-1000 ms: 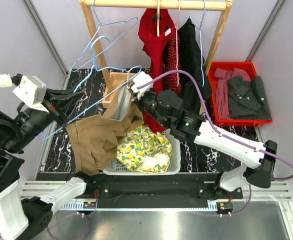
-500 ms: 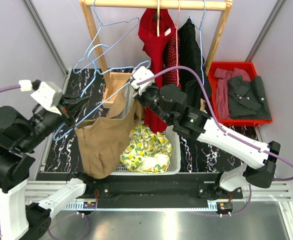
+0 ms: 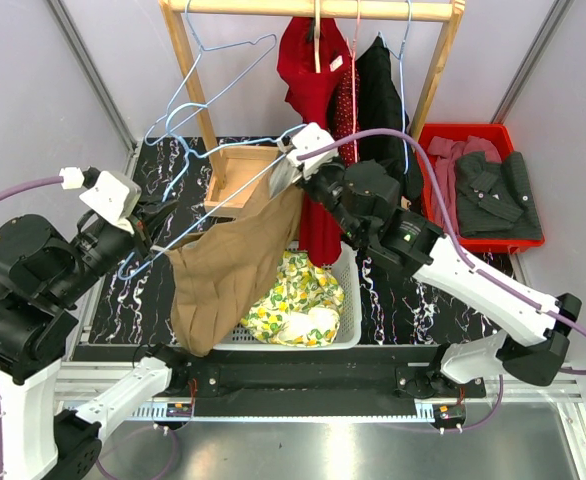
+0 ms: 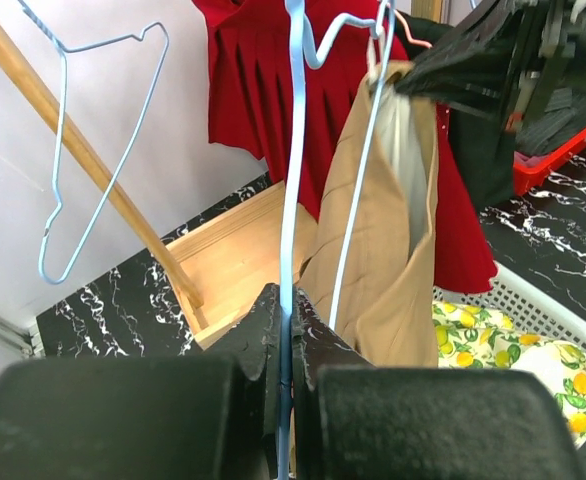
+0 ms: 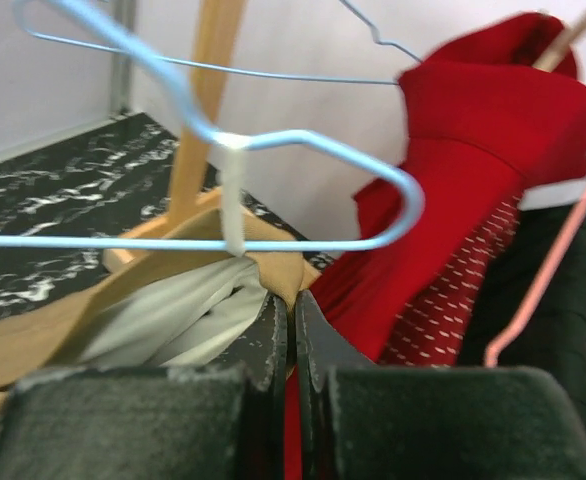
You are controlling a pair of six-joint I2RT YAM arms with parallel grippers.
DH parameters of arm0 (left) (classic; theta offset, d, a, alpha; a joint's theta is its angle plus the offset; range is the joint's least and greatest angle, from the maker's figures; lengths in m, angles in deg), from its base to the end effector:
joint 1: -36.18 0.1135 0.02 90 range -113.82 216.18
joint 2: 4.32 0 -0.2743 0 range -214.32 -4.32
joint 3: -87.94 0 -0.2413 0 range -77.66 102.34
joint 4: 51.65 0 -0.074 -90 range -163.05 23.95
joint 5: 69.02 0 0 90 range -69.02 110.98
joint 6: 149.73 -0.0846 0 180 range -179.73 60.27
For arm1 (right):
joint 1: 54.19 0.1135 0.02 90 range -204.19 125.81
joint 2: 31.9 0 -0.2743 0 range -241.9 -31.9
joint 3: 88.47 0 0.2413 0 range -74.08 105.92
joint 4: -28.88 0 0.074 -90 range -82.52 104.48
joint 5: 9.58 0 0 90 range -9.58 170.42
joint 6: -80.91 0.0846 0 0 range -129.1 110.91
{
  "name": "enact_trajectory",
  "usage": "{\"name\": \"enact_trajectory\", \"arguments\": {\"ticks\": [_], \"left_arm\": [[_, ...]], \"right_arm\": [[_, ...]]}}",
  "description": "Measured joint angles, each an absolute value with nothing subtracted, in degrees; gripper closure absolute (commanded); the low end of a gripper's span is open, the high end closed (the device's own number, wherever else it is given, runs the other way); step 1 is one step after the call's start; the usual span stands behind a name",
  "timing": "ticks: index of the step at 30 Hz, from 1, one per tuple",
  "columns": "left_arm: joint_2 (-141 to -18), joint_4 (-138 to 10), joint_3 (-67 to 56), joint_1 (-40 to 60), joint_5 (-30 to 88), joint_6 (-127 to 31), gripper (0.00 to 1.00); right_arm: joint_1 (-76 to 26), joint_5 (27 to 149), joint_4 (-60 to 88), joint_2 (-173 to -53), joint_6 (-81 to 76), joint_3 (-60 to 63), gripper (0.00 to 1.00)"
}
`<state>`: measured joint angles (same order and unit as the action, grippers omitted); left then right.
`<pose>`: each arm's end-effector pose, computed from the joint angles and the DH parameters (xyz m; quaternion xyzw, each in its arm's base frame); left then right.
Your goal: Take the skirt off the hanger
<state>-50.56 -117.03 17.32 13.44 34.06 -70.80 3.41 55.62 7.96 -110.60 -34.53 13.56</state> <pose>0.0808 -0.0546 0.5208 0.2838 0.6622 -0.1517 0.6767 0.2113 0.2668 0.4844 -0.3320 0.6088 0.0525 0.7186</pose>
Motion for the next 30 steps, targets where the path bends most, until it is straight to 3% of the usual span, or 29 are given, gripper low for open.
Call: {"name": "enact_trajectory", "arguments": {"ticks": [4,5,9,10,13,19,24,30], "left_arm": [[-50.6,-117.5,17.4,13.4,33.8,-71.3,1.0],[-50.7,-117.7,17.4,13.4,33.8,-71.3,1.0],[-51.3,-118.5,17.6,13.4,33.8,-71.5,1.0],[-51.6,-119.0,17.7,13.4,33.7,-71.5,1.0],[-52.1,-120.2,18.1,13.4,33.6,-71.6,1.0],[-52.8,-121.9,18.4,13.4,33.3,-71.8,1.0],[-53.0,-122.1,18.8,13.4,33.3,-71.8,1.0],[-53.1,-122.1,18.8,13.4,33.1,-71.8,1.0]], "right_arm": [[0.4,54.2,7.7,-109.8,-35.2,12.9,0.95],[-0.3,54.2,7.7,-109.8,-35.0,12.9,0.87],[-1.4,56.0,5.6,-109.8,-32.4,13.8,0.41],[-1.4,56.4,5.2,-109.8,-31.6,14.3,0.25],[-1.7,57.8,4.9,-109.4,-29.2,14.7,0.16],[-1.8,58.9,4.8,-106.8,-27.3,14.0,0.2],[-1.9,61.9,4.7,-105.1,-25.3,14.0,0.43],[-1.9,66.7,4.7,-105.5,-22.7,13.7,0.49]]}}
